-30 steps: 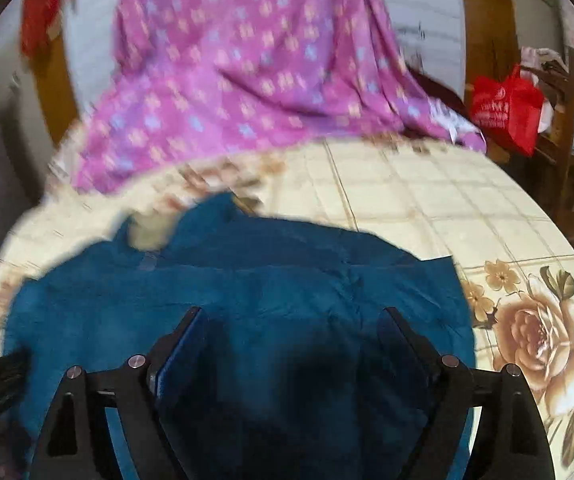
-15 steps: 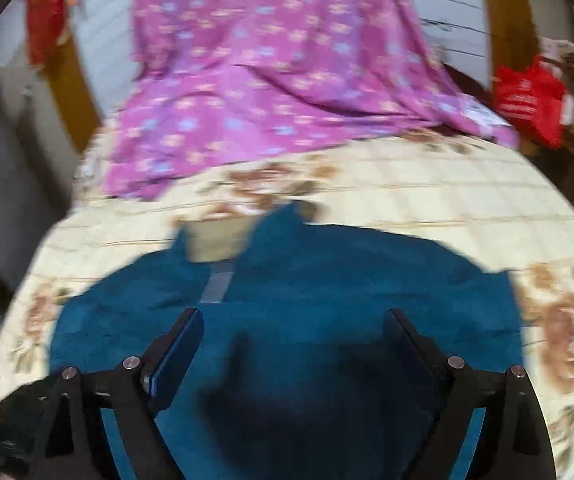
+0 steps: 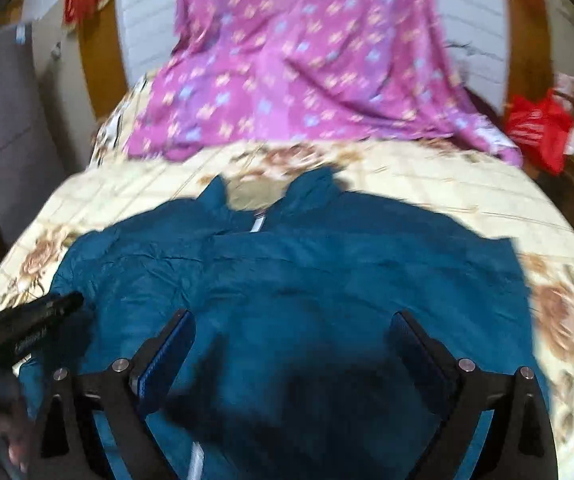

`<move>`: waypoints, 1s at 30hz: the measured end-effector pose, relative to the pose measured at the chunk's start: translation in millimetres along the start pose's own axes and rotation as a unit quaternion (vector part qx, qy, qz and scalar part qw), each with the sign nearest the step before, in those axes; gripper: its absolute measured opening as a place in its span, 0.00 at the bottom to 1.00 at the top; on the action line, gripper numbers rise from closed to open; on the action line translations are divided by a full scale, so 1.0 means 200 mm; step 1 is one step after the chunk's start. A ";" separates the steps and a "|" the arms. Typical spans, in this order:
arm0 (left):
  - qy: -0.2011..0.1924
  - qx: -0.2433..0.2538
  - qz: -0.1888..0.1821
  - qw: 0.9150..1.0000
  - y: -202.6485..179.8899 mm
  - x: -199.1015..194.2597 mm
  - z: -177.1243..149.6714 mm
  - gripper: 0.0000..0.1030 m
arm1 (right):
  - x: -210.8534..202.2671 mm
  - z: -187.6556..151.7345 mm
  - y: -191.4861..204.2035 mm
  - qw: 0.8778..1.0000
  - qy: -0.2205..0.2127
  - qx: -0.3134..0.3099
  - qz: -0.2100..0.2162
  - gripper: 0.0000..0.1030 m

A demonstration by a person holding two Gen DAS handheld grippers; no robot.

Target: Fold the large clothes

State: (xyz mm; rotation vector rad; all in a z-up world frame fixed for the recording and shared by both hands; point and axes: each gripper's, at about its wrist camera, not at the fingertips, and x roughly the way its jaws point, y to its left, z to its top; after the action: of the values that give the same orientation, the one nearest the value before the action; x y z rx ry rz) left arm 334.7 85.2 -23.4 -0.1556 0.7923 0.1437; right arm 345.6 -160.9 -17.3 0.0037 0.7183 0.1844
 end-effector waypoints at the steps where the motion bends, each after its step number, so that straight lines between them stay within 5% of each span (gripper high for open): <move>1: -0.002 0.005 -0.009 1.000 -0.02 -0.01 -0.01 0.41 | -0.05 -0.03 -0.03 1.000 -0.011 0.008 -0.019 0.95; 5: 0.071 0.034 -0.021 0.997 -0.13 0.13 -0.13 0.61 | -0.03 -0.20 -0.20 0.998 0.000 0.059 -0.039 1.00; 7: 0.049 0.056 -0.005 0.997 -0.16 0.14 -0.16 0.65 | 0.18 -0.30 -0.28 0.991 0.097 0.088 -0.015 1.00; 20: 0.030 0.021 -0.008 0.999 -0.12 0.08 -0.15 0.70 | 0.10 -0.33 -0.29 0.994 0.077 0.071 -0.005 1.00; 24: -0.013 0.012 -0.019 1.000 -0.12 -0.03 -0.12 0.71 | -0.10 -0.24 -0.23 0.999 -0.019 0.039 -0.021 0.99; 26: 0.002 0.025 -0.016 1.000 -0.14 0.01 -0.13 0.71 | -0.15 -0.21 -0.21 0.998 -0.048 0.036 -0.010 1.00; 28: 0.040 0.021 -0.007 0.999 -0.14 0.10 -0.16 0.71 | -0.11 -0.20 -0.19 0.999 -0.040 0.035 0.003 1.00; 30: 0.037 0.013 -0.010 0.999 -0.13 0.12 -0.17 0.71 | -0.02 -0.20 -0.18 0.999 -0.006 0.034 0.011 1.00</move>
State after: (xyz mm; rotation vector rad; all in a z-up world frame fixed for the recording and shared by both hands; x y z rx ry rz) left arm 332.0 55.4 -62.9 -0.1447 0.8655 0.1087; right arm 321.7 -199.0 -47.4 0.0780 0.7128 0.1810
